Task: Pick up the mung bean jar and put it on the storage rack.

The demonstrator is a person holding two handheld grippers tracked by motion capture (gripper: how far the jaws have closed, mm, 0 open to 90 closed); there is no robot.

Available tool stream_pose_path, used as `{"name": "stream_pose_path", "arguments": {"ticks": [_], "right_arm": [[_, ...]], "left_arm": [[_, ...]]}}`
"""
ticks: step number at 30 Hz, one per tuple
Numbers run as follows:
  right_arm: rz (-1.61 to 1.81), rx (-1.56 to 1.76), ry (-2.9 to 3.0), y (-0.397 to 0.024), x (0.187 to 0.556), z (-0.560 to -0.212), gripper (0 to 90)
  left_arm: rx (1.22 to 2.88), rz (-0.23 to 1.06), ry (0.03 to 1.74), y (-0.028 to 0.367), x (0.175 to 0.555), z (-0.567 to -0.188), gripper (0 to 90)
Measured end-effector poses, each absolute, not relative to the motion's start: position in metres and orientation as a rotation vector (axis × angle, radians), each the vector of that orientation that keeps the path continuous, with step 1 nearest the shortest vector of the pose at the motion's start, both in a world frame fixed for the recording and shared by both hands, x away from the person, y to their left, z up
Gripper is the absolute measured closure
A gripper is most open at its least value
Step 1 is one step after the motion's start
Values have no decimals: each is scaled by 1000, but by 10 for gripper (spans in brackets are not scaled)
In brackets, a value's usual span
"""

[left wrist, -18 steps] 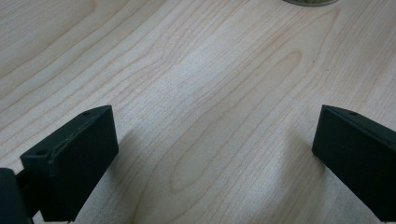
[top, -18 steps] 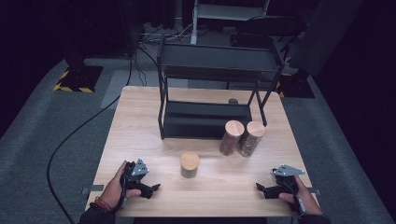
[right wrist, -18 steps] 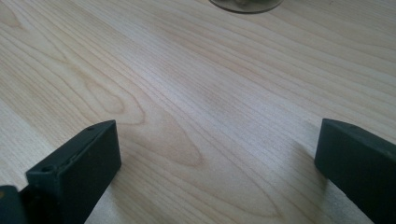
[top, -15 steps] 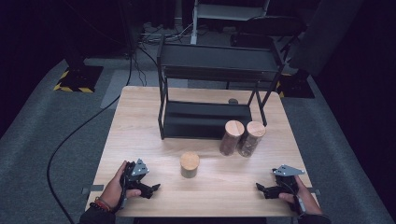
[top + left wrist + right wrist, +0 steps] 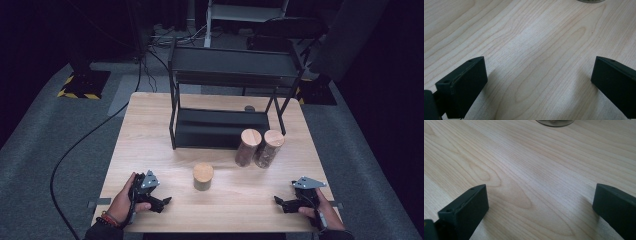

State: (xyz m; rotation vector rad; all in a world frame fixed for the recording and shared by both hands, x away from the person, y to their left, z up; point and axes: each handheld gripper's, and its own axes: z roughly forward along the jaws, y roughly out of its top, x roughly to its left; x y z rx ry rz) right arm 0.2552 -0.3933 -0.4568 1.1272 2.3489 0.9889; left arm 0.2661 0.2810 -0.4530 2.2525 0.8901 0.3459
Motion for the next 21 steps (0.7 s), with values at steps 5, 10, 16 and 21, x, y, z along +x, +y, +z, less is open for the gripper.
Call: {"name": "stream_pose_path", "arguments": {"ticks": [5,10,16,21], "right_arm": [[989,1128,2348,-393,255,-457,1],[988,1129,2348,-393,255,-457,1],[988,1130,2347,-393,255,-457,1],[989,1130,2347,-394,254,-457,1]], "left_arm": [[2259,342,891,281,267,-452,2],[2278,354,885,278,266,-449,3],[2293,389,875,274,262,-446,8],[2291,392,866,274,260,-442,19]]}}
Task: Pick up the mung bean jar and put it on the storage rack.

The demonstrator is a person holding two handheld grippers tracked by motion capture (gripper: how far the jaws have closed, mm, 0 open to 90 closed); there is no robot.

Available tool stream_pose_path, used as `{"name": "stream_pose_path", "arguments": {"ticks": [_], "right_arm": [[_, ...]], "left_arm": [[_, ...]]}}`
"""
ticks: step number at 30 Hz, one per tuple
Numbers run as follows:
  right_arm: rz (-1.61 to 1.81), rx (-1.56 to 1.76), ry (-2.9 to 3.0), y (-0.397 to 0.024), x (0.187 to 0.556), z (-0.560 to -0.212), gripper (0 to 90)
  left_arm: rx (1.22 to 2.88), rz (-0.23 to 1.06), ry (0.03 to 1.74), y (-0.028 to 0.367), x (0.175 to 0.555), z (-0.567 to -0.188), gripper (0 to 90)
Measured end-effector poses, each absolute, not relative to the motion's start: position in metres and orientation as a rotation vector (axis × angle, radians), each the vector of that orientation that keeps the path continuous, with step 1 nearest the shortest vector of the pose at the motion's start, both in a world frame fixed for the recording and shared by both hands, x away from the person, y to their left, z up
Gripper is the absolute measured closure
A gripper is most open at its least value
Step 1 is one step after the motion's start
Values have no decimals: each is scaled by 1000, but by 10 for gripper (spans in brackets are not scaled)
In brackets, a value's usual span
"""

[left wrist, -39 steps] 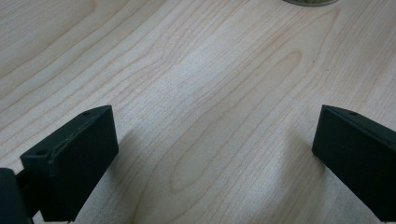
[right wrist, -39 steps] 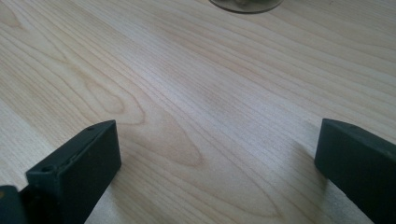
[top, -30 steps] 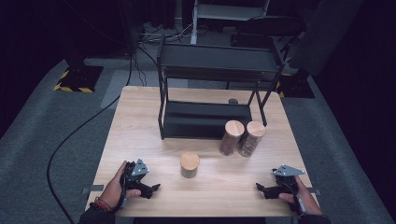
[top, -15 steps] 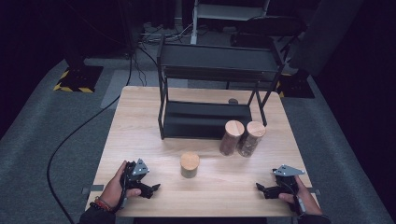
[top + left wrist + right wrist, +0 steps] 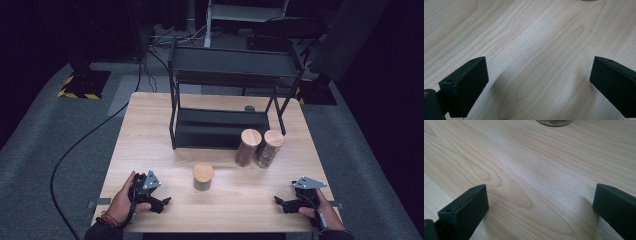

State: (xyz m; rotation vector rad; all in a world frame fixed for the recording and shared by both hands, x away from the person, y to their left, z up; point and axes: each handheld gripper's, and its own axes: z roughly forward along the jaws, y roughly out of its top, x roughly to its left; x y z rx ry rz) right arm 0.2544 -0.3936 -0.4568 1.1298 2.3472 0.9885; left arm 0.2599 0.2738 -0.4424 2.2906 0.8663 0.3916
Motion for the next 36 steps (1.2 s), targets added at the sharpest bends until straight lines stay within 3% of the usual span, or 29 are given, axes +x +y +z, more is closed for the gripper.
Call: {"name": "stream_pose_path", "arguments": {"ticks": [36], "right_arm": [[989,1130,2348,-394,255,-457,1]], "left_arm": [[2206,376,813,272,248,-428,17]]}}
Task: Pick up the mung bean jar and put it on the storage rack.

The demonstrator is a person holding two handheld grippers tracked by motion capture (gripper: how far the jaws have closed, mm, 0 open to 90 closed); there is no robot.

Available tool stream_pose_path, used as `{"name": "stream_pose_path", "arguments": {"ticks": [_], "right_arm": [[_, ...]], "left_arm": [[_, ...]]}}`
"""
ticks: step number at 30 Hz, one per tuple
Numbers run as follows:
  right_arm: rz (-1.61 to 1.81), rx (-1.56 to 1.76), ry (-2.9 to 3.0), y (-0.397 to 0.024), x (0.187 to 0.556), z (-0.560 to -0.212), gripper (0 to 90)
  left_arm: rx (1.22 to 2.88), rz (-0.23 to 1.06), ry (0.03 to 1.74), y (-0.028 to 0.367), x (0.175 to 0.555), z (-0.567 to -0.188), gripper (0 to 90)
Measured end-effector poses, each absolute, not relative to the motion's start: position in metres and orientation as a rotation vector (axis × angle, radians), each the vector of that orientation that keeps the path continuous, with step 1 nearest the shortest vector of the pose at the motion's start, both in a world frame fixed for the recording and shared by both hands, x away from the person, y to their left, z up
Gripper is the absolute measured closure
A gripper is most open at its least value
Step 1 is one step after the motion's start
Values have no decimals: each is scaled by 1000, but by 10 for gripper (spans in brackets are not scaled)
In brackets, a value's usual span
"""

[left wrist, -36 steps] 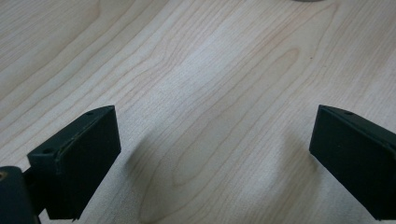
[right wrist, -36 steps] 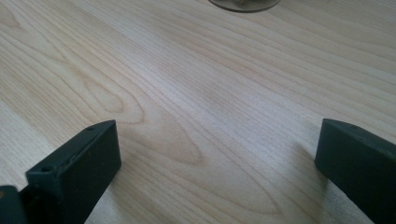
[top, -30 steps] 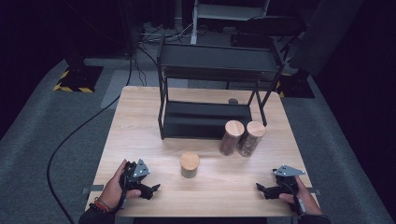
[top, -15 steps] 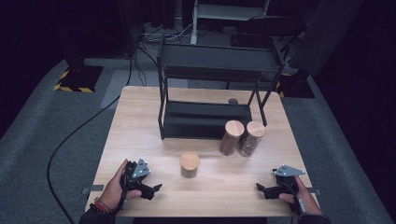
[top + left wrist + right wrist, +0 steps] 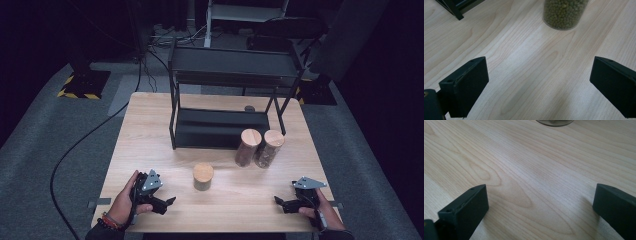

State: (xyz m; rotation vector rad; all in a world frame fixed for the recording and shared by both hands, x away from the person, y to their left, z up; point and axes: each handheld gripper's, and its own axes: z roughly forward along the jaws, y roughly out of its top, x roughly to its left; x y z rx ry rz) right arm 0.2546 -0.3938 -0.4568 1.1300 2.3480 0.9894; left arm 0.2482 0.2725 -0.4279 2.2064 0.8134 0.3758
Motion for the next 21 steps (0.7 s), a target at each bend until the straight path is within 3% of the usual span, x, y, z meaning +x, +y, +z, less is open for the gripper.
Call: {"name": "stream_pose_path", "arguments": {"ticks": [21], "right_arm": [[989,1130,2348,-394,255,-457,1]], "left_arm": [[2174,363,792,266,246,-423,18]]}}
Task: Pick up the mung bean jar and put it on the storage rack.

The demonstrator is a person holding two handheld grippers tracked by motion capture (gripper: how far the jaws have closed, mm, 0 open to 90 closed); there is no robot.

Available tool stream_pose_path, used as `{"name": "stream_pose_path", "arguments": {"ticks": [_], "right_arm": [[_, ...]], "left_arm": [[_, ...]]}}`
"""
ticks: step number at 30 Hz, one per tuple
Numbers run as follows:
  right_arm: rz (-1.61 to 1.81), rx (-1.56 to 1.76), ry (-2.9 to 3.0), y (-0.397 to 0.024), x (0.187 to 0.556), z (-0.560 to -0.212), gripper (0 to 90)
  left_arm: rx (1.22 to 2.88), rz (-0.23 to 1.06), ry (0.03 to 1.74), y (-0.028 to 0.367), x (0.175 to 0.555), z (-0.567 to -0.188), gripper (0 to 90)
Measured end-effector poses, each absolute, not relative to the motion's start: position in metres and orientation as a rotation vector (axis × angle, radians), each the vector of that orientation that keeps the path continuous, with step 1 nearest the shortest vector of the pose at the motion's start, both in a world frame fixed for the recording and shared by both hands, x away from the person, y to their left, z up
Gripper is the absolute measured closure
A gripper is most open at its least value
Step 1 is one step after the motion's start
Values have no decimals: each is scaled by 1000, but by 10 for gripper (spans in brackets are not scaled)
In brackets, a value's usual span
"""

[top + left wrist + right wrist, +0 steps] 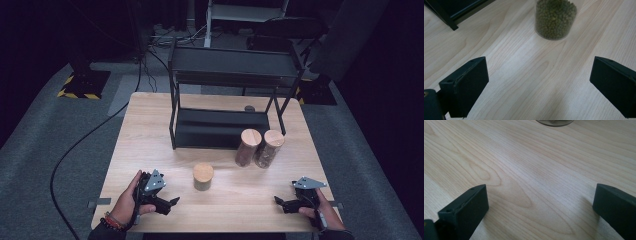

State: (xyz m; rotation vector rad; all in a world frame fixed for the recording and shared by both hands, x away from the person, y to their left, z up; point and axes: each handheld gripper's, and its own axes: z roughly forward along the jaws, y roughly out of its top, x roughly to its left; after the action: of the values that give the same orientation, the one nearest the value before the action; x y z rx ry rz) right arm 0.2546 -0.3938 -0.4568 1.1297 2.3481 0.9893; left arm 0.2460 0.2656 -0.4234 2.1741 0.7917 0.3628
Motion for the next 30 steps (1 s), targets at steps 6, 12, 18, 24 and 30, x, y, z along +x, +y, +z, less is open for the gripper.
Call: {"name": "stream_pose_path", "arguments": {"ticks": [6,12,18,24,30], "right_arm": [[989,1130,2348,-394,255,-457,1],[989,1130,2348,-394,255,-457,1],[989,1130,2348,-394,255,-457,1],[989,1130,2348,-394,255,-457,1],[989,1130,2348,-394,255,-457,1]], "left_arm": [[2171,345,782,260,249,-423,17],[2167,335,770,256,252,-422,18],[2178,320,754,250,257,-422,18],[2193,316,733,243,260,-421,18],[2195,315,719,239,263,-420,18]]}}
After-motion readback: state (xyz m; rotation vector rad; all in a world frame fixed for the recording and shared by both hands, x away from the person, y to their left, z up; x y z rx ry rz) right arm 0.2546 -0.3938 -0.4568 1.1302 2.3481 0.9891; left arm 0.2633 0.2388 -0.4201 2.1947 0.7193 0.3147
